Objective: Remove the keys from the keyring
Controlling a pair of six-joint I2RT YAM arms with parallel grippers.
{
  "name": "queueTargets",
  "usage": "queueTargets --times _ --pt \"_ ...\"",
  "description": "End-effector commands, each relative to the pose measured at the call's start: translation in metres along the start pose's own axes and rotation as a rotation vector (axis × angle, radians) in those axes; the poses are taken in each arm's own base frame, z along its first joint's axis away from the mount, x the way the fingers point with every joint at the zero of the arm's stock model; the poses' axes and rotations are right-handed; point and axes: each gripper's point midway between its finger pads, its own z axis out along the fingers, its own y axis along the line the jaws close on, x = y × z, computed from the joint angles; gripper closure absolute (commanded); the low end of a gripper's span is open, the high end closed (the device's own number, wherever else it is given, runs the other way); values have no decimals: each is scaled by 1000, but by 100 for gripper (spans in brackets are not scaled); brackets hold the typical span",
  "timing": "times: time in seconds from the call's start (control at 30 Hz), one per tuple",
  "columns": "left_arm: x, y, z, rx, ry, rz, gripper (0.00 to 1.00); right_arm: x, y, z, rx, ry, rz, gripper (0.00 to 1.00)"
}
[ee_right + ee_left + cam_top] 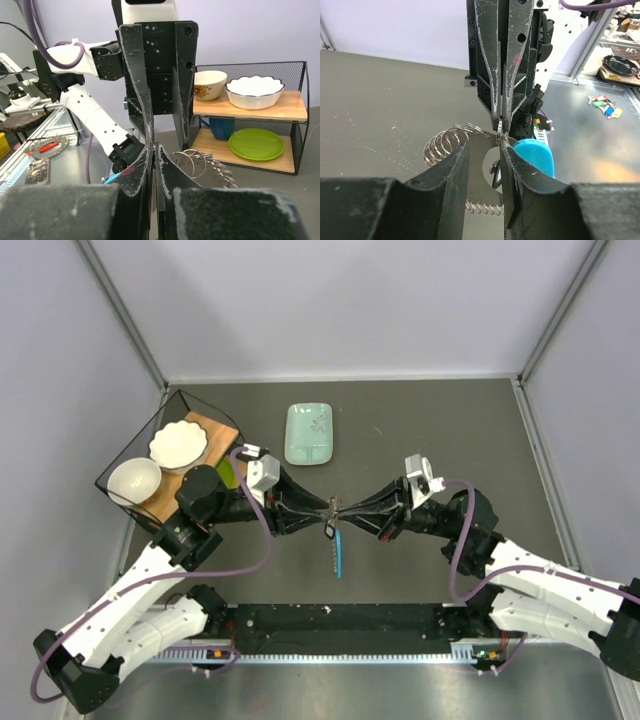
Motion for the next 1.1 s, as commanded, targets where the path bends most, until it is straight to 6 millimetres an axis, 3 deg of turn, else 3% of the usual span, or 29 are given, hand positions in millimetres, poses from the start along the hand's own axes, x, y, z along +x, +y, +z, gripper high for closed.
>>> queueTargets --times 0.0,0.7,0.73,0.83,1.0,1.07 --pt "-17 -7 2 42 -42 42 65 -28 12 3 -49 -86 -50 100" --pt "-12 -11 5 88 -23 18 73 -22 9 7 -52 -64 -33 100" --pt "-12 -12 5 91 -23 18 74 -22 8 7 -49 -64 -33 100" --pt "-11 -14 4 102 -23 27 98 -21 7 7 -40 -60 -28 100" --pt "-8 -13 2 86 -20 38 100 -14 -4 8 16 -21 3 100" --pt "-7 -10 0 61 -13 49 100 -9 -8 7 39 9 19 91"
